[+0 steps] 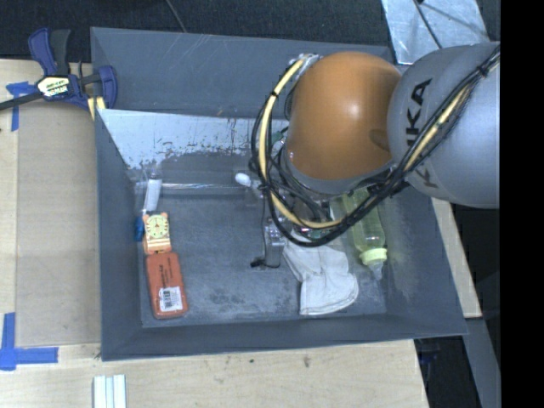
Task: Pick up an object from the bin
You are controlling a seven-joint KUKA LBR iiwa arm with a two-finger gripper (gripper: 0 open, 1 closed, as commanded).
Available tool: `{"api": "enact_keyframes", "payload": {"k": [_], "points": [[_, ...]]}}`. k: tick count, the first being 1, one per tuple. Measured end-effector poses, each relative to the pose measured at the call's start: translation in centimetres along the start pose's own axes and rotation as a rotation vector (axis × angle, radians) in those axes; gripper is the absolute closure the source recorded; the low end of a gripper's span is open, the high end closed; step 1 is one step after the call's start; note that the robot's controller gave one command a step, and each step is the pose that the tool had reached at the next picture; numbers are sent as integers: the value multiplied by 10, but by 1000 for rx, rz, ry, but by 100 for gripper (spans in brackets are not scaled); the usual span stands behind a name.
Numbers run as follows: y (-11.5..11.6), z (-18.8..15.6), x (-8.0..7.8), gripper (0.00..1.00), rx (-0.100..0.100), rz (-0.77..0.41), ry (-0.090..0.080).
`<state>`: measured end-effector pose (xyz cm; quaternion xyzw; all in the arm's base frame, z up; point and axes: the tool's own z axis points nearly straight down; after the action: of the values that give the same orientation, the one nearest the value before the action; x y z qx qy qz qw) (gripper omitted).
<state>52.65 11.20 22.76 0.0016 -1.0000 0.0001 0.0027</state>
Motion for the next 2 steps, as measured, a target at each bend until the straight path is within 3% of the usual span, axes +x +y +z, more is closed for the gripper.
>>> {"api": "enact_keyframes", "payload": {"k": [1,2], "points": [[-1,-5,-2,0,-1,3,-9],[-5,-54,17,0,1,4,-1]]}}
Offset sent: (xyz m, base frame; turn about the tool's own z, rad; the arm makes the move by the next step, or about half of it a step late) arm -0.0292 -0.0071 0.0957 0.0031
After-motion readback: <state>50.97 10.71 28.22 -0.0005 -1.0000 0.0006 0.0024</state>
